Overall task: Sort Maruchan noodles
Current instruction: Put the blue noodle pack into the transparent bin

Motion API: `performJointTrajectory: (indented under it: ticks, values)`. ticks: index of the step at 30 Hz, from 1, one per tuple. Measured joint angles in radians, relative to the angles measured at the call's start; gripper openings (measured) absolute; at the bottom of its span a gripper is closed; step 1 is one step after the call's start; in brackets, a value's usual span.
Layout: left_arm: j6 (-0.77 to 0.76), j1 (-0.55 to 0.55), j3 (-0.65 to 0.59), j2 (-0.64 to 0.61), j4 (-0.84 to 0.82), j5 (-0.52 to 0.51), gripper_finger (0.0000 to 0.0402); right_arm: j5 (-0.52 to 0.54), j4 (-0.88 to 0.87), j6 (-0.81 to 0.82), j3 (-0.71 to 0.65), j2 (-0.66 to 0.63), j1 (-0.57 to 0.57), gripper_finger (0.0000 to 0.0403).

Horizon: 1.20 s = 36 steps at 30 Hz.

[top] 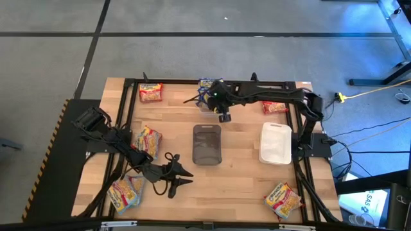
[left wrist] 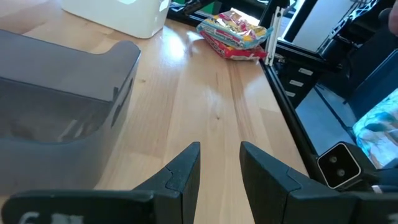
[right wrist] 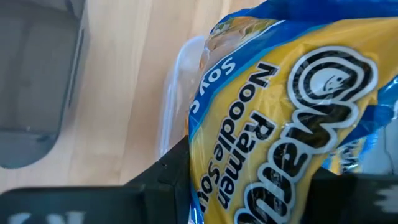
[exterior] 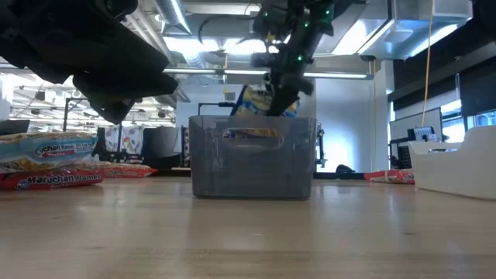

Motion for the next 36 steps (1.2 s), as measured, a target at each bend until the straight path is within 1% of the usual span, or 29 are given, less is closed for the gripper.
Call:
performJointTrajectory:
  ticks: [7,12,16,19,21,23,28,31,33,36]
  values:
    - [0.0,0.0,0.0,0.0,-0.001,0.0,0.0108,0.052,-0.028,-0.023,0.0,0.024,0.0,0.0127]
    - [0.001,0.0,0.0,0.0,-0.001,0.001,0.0108,0.047,-0.033,-0.017,0.0,0.024,0.0,0.0127]
    - [0.001,0.0,0.0,0.0,-0.001,0.001,0.0108,0.001,-0.023,-0.015,0.0,0.045,0.0,0.0127]
    - [0.002,0.0,0.0,0.0,0.0,0.002,0.0108,0.028,-0.007,0.008,0.0,0.074,0.0,0.0129]
    - [0.002,0.0,0.0,0.0,0.0,0.003,0.0108,0.04,-0.015,0.013,0.0,0.086,0.0,0.0139]
    - [0.002,0.0,0.0,0.0,0.0,0.003,0.0108,0.035,-0.027,0.018,0.0,0.09,0.0,0.0159]
    - [0.002,0.0,0.0,0.0,-0.001,0.003,0.0108,0.016,-0.029,0.029,0.006,0.089,0.006,0.023]
    - [0.002,0.0,0.0,0.0,-0.002,0.003,0.0108,0.031,-0.092,0.028,0.048,0.089,0.016,0.0262]
    - [0.002,0.0,0.0,0.0,-0.002,0.003,0.0108,0.04,-0.119,0.03,0.09,0.089,0.023,0.0272]
    - [0.002,0.0,0.0,0.0,-0.003,0.003,0.0108,0.037,-0.182,0.043,0.167,0.089,0.023,0.0269]
